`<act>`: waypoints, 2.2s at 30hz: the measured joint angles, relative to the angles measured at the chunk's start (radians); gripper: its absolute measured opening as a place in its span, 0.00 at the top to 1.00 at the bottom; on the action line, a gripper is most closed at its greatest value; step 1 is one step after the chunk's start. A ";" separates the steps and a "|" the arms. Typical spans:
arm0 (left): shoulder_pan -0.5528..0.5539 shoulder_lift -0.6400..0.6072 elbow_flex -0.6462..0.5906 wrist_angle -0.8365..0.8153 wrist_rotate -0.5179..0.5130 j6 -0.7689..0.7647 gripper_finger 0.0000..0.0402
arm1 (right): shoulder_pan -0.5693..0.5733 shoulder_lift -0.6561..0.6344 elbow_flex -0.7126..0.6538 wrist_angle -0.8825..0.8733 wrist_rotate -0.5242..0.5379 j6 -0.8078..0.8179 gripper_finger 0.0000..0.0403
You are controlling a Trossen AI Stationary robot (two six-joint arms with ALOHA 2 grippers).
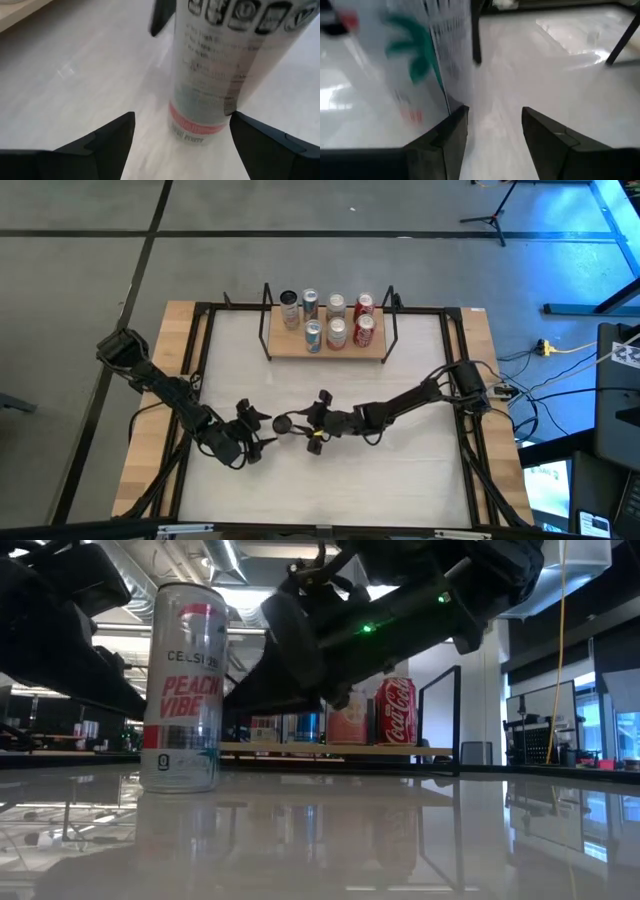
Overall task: Place canned beverage on shelf
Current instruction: Put the white pink soda can align with the other white pink soda can on the shelf
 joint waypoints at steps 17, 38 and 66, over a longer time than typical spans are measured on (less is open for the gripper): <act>0.001 -0.131 0.047 -0.227 0.179 -0.047 0.23 | 0.009 -0.078 -0.002 -0.179 -0.219 0.075 0.53; -0.024 0.054 0.055 -0.032 -0.019 -0.048 0.23 | 0.008 -0.025 -0.001 -0.034 0.038 0.054 0.53; -0.077 -0.354 0.107 -0.085 0.075 0.307 0.23 | 0.074 -0.156 -0.001 -0.290 -0.192 0.077 0.53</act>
